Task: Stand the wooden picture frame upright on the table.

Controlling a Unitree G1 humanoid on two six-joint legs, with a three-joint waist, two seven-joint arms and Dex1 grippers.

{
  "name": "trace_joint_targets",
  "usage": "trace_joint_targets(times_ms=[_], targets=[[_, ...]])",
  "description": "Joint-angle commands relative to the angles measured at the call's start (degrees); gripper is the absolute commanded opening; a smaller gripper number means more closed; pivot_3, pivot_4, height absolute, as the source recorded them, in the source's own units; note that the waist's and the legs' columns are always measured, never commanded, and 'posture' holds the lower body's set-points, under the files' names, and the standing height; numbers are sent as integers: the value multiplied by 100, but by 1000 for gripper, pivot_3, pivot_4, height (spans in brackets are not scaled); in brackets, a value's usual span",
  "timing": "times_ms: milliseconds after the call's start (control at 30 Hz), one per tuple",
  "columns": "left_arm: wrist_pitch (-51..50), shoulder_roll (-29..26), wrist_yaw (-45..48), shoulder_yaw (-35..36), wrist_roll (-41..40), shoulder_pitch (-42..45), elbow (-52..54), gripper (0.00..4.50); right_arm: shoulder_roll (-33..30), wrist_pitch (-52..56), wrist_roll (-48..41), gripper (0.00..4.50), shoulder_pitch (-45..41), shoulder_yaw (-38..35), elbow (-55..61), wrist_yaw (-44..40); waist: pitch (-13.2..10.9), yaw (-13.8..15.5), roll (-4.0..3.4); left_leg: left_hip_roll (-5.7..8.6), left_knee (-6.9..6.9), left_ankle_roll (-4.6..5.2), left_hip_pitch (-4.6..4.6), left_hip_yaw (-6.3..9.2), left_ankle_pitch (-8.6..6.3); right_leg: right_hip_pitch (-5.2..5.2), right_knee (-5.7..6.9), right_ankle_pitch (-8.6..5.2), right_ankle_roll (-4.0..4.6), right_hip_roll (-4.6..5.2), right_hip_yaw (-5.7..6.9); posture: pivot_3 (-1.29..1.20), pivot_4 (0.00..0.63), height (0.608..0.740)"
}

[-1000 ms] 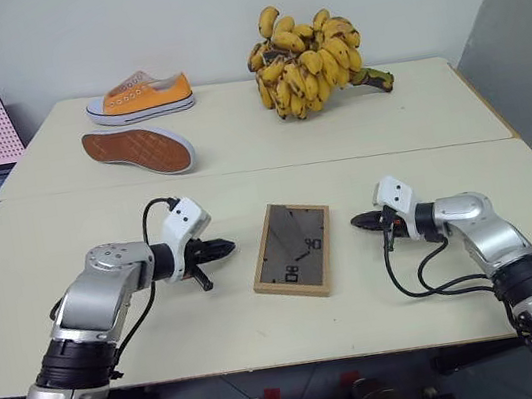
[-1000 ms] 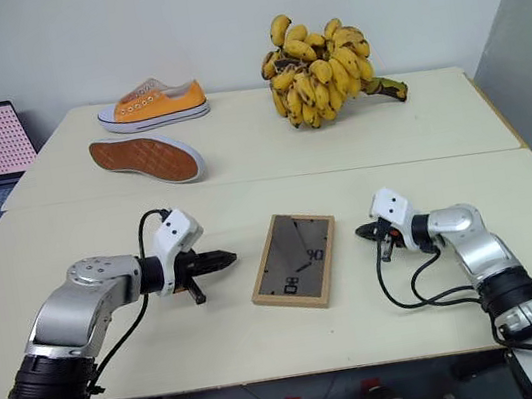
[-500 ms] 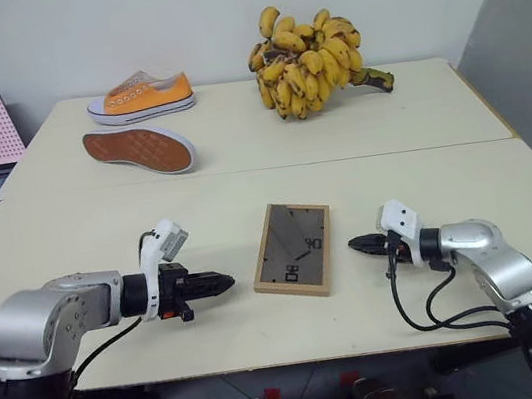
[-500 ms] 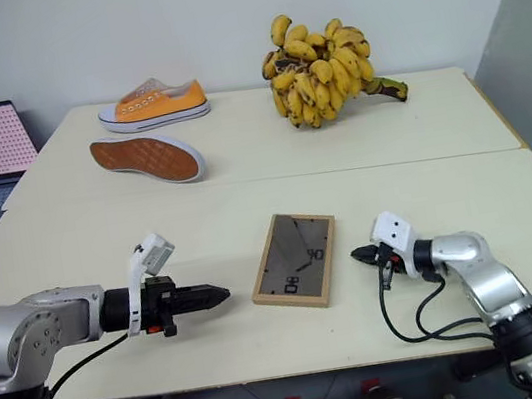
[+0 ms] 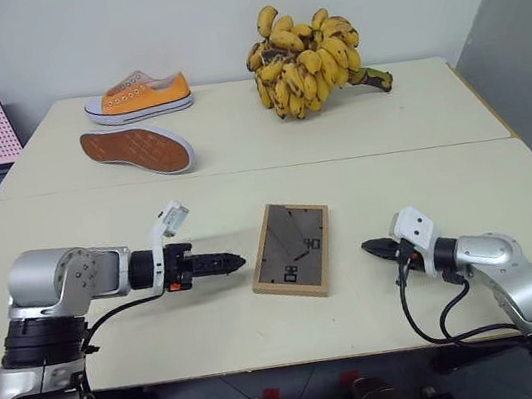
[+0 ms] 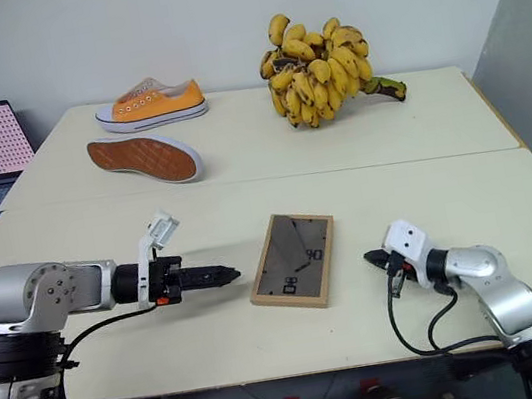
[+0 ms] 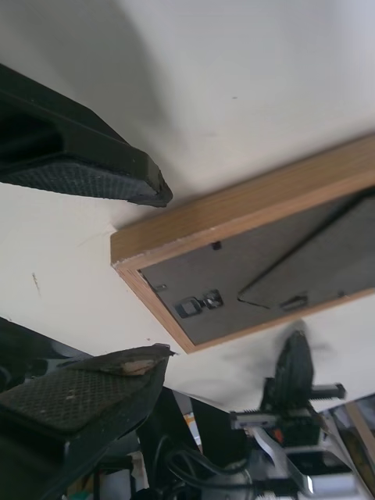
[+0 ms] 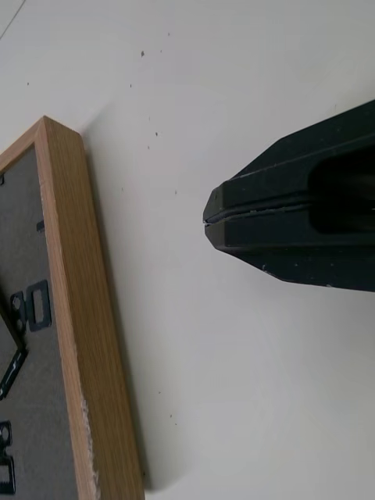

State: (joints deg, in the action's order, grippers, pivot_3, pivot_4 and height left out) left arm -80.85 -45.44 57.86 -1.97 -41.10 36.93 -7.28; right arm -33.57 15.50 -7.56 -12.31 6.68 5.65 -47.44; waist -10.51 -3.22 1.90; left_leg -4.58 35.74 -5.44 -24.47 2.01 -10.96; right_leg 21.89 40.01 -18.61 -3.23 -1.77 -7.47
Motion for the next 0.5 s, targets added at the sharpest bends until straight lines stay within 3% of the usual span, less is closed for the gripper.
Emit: trace_joint_targets(times_ms=[33, 500], targets=[[24, 183, -168, -170, 181, 235, -318, 3009, -9, -93, 92, 0, 14, -82, 144, 160, 0, 2, 0, 1, 0, 0, 0, 1, 0, -1, 0, 0, 0, 0, 0, 0, 150, 740], [481, 803, -244, -410, 569, 540, -1112, 3009, 645, -52, 374, 0, -411, 213, -331, 723, 1, 9, -2, 2, 9, -1, -9, 24, 1, -6, 2, 6, 12, 0, 23, 0, 150, 740]])
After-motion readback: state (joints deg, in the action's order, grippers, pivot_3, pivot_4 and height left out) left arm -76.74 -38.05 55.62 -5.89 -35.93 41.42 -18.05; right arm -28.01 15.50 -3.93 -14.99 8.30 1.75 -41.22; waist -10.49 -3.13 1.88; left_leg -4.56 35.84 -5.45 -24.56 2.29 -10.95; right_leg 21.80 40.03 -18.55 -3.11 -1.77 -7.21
